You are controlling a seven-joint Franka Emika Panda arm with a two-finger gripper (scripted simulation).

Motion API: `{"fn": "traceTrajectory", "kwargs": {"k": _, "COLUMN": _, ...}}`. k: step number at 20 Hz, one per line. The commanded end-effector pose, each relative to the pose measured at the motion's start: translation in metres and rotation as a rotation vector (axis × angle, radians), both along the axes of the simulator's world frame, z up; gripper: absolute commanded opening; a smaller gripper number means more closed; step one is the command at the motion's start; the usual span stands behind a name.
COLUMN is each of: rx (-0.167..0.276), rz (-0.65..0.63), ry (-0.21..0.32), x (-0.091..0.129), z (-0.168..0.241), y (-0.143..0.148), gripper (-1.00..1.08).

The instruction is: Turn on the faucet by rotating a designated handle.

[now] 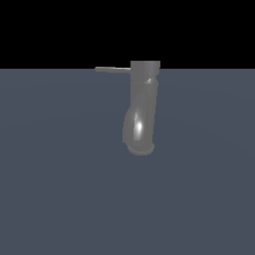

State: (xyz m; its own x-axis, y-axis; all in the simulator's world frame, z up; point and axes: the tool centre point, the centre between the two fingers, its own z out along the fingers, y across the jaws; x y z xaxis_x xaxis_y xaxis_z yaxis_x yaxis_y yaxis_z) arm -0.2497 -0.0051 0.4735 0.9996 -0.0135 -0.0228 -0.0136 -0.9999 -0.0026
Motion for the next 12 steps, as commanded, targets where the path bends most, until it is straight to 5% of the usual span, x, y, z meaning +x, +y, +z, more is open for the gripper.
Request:
{"fn": "traceTrajectory", "kwargs": {"k": 1, "rx": 0.000, "rz": 0.000, "ry": 0.000, "x": 0.000, "z": 0.000, "y": 0.000, "gripper": -1.00}}
{"fn": "traceTrajectory", "kwargs": {"k": 12, "rx": -0.030, "rz": 0.025, "ry": -0.008, "x": 0.004, "z": 0.010, "y": 0.010, "gripper": -1.00}}
